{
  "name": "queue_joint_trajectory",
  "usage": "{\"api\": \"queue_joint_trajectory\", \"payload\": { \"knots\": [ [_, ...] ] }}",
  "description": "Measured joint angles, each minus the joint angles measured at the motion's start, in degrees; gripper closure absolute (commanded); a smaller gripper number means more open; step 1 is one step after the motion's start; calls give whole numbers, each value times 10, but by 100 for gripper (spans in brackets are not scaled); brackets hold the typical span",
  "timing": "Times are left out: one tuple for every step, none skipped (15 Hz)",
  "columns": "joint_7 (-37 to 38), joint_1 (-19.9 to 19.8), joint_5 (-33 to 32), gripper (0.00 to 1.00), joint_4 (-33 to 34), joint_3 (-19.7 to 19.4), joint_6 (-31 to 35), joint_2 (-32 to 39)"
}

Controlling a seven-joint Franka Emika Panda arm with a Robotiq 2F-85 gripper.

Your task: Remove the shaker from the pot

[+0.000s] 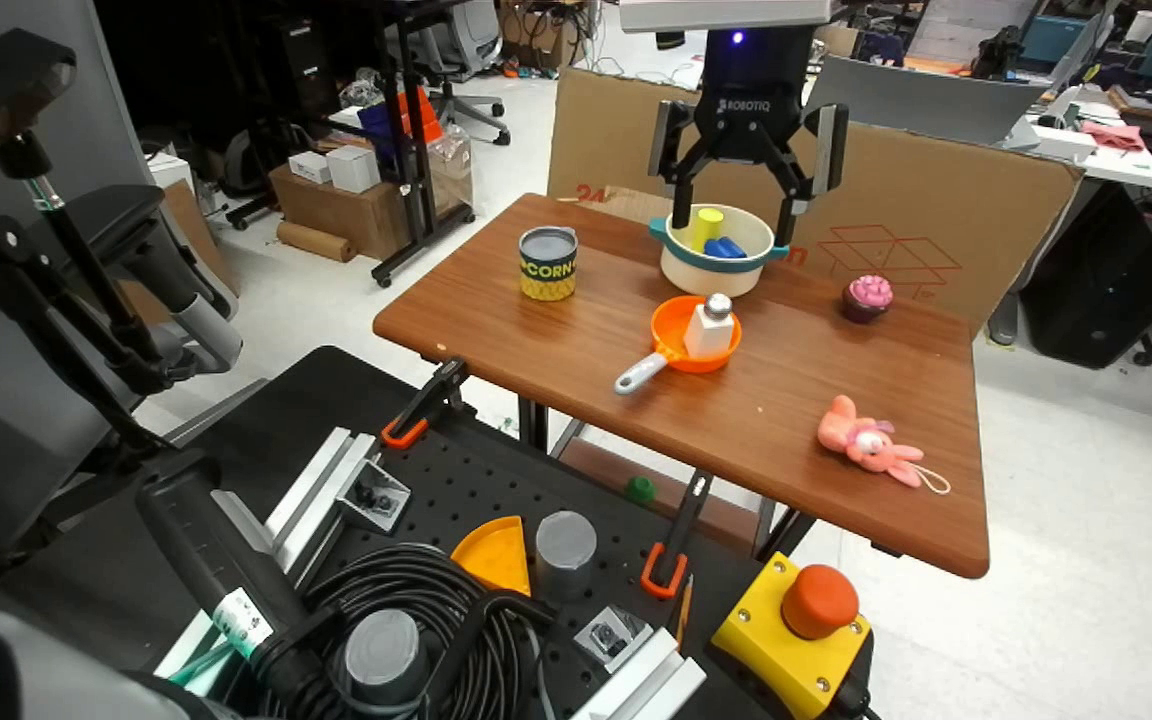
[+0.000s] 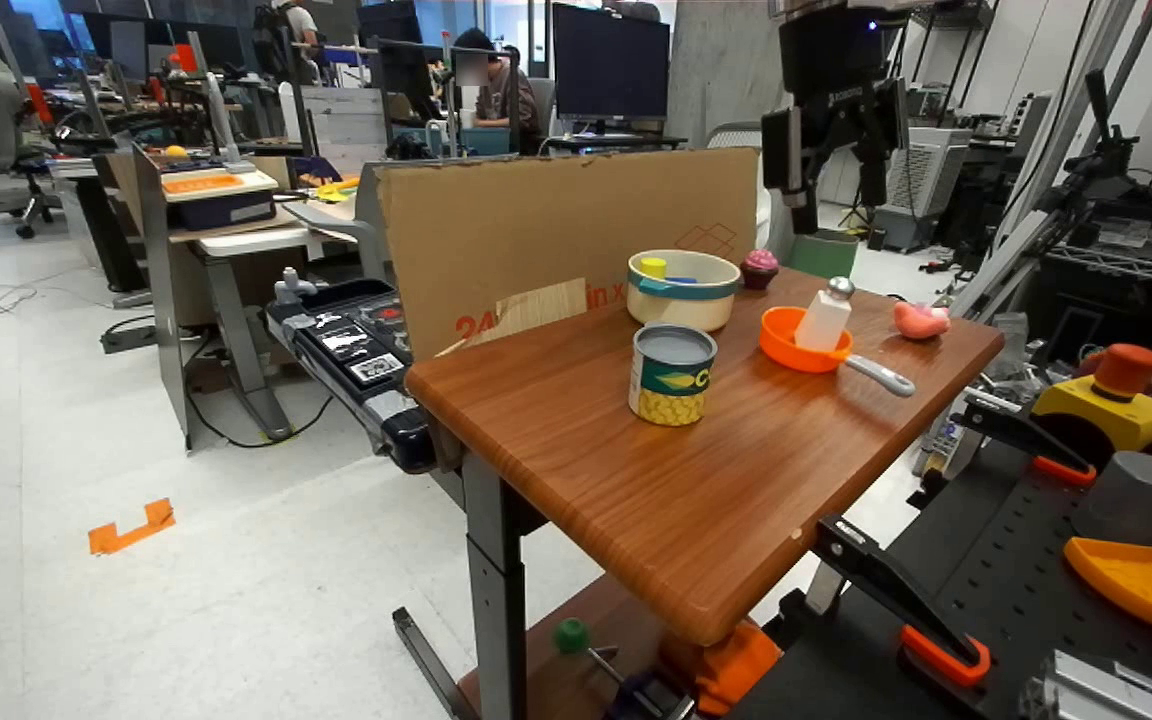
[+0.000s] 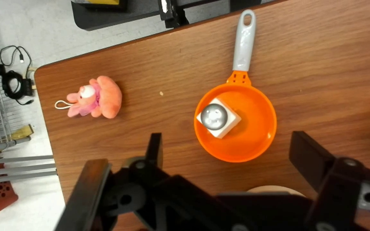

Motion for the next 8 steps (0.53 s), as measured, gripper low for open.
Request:
{"api": "queue_joint_trajectory", "payload": {
  "knots": [
    [-4, 0, 2, 0, 0, 0, 0, 2],
    [-9, -1, 6, 0, 0, 0, 1, 5],
    [-13, -3, 11, 0, 1, 0, 2, 8],
    [-16, -4, 14, 0, 1, 0, 4, 11],
    [-19, -5, 17, 0, 1, 0, 6, 14],
    [-21, -7, 20, 0, 2, 0, 7, 16],
    [-22, -8, 22, 0, 4, 0, 7, 19],
    [-24, -8, 23, 0, 6, 0, 7, 23]
  ]
}}
